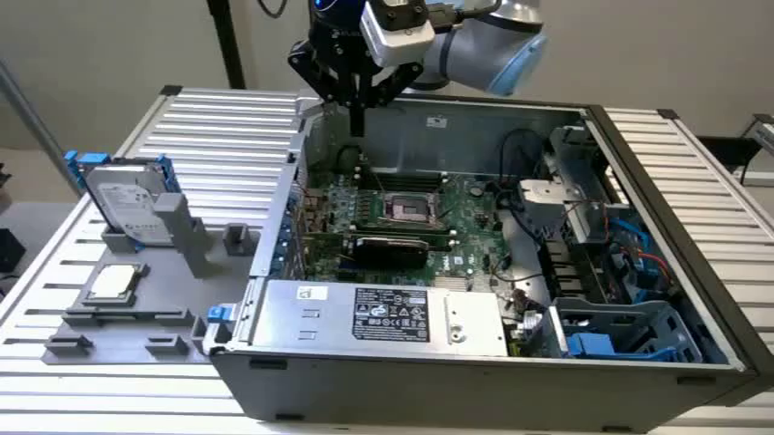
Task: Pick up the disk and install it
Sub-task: 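Reach for the disk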
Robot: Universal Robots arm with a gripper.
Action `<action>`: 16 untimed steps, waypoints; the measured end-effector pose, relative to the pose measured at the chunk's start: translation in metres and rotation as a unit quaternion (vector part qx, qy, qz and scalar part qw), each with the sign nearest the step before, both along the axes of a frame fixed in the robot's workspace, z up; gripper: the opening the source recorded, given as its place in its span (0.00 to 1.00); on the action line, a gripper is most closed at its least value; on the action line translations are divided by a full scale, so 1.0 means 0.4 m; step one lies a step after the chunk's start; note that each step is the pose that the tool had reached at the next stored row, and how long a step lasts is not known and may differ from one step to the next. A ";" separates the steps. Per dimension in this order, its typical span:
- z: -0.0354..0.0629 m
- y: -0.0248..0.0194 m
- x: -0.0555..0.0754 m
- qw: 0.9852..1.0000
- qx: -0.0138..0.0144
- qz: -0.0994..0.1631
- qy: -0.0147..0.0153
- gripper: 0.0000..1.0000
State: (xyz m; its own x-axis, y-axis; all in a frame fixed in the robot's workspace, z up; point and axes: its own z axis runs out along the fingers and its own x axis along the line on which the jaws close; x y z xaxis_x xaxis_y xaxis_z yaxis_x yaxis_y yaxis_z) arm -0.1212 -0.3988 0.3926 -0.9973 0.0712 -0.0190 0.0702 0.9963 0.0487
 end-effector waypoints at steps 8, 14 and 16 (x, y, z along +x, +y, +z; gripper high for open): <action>0.000 0.000 0.000 1.000 0.000 0.000 0.000 0.11; 0.000 0.000 0.000 1.000 0.000 0.000 0.000 0.11; 0.000 0.000 0.000 1.000 0.000 0.000 0.000 0.11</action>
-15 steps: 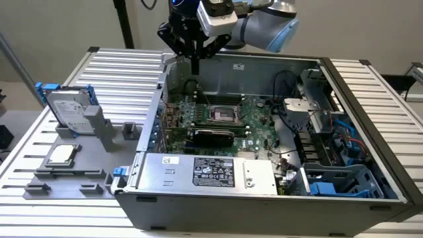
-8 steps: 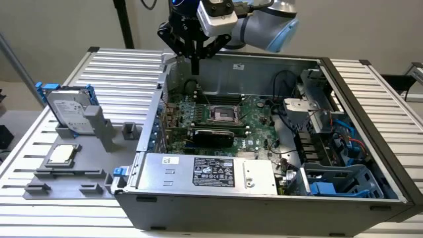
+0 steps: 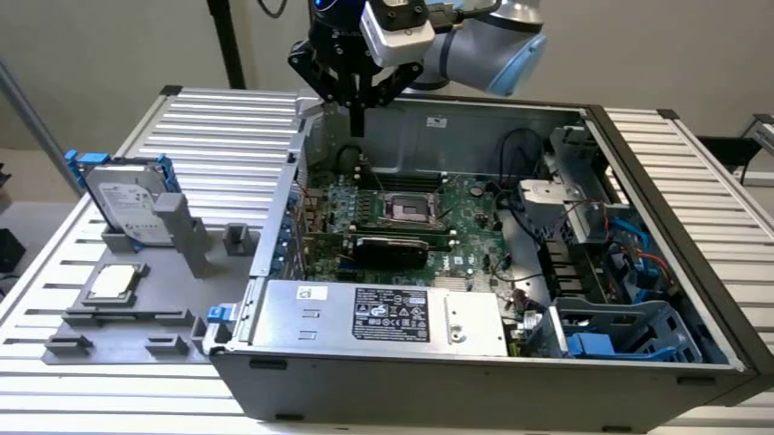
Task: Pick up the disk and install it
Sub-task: 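Reach for the disk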
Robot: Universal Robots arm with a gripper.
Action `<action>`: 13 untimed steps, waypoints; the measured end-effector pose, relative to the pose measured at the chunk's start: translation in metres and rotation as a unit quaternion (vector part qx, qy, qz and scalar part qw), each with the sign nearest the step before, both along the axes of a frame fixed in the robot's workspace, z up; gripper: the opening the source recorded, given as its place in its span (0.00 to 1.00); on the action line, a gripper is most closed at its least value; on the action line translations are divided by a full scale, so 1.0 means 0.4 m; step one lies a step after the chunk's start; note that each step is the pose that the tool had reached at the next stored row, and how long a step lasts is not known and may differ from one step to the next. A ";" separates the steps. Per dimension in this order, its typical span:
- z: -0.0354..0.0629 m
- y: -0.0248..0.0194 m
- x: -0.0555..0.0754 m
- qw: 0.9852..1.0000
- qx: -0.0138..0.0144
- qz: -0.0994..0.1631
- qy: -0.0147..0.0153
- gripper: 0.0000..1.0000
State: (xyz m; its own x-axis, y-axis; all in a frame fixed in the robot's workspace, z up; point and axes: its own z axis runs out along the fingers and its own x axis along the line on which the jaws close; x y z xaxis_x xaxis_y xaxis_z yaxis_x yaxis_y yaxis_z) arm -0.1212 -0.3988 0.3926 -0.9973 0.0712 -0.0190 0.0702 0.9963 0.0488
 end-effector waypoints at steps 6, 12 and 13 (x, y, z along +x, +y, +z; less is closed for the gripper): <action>0.000 0.000 -0.006 1.000 0.000 0.000 0.000 0.11; 0.000 -0.004 -0.074 1.000 0.000 0.000 0.000 0.11; 0.000 -0.004 -0.086 1.000 0.000 0.000 0.000 0.11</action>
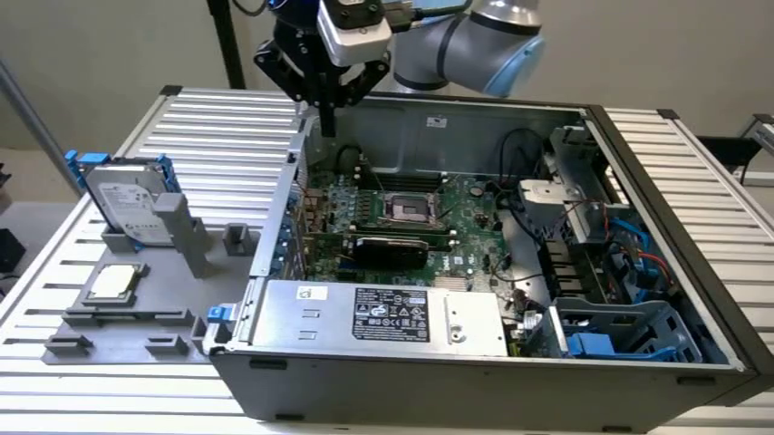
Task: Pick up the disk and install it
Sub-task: 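Reach for the disk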
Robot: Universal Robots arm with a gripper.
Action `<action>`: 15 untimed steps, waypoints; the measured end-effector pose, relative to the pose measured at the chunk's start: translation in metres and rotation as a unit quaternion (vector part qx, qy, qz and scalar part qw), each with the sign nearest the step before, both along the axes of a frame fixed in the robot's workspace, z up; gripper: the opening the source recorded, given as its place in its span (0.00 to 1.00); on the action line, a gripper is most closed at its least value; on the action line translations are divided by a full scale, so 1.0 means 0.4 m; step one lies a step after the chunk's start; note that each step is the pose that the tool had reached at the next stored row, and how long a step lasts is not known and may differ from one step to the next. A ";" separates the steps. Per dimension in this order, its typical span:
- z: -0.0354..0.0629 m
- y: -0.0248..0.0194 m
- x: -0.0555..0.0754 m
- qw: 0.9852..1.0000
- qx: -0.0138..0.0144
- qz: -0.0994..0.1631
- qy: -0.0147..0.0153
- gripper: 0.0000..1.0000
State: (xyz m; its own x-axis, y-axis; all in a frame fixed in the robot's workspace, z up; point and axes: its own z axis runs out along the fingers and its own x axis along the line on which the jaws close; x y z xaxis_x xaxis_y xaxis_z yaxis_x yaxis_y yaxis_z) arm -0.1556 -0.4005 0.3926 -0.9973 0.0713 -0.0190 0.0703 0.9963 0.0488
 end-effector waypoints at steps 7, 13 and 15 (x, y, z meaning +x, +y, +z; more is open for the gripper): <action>0.000 -0.001 -0.079 1.000 0.000 0.000 0.000 0.11; 0.000 -0.001 -0.147 1.000 0.000 0.000 0.000 0.11; 0.000 -0.001 -0.170 1.000 0.000 0.000 0.000 0.11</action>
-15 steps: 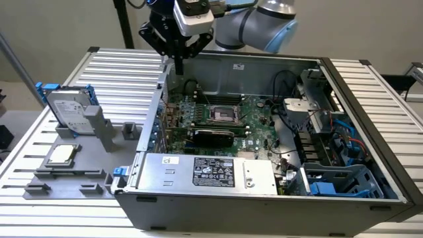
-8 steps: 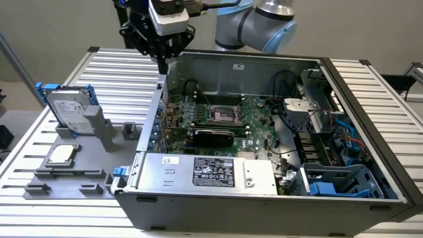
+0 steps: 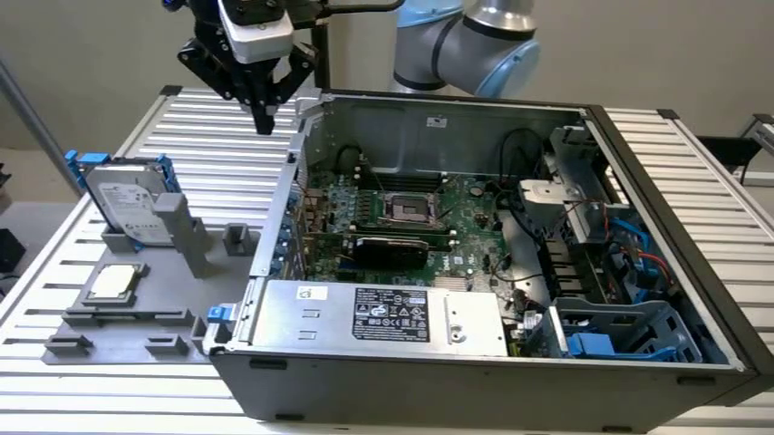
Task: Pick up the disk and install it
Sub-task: 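Reach for the disk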
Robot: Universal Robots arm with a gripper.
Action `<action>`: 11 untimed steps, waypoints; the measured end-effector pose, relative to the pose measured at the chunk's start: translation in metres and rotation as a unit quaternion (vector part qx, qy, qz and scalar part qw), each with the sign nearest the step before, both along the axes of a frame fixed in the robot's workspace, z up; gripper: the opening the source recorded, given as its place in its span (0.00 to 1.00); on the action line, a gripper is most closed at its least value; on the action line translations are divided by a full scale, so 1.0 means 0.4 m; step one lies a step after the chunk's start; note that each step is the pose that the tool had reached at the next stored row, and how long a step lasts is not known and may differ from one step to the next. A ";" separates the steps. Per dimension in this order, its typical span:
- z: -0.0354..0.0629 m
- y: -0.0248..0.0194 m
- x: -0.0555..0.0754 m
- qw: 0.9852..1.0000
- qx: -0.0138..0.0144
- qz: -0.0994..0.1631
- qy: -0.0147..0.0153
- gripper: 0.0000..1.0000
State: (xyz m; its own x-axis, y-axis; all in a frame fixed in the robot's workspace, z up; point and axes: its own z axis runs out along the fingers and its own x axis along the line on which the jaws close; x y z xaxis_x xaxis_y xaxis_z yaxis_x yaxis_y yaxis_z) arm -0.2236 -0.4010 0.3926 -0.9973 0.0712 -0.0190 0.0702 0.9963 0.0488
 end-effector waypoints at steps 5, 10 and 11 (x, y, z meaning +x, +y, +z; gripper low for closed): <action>0.000 0.000 -0.057 1.000 0.000 0.000 0.000 0.11; 0.000 0.000 -0.114 1.000 0.000 0.000 0.000 0.11; 0.000 0.000 -0.126 1.000 0.000 0.000 0.000 0.11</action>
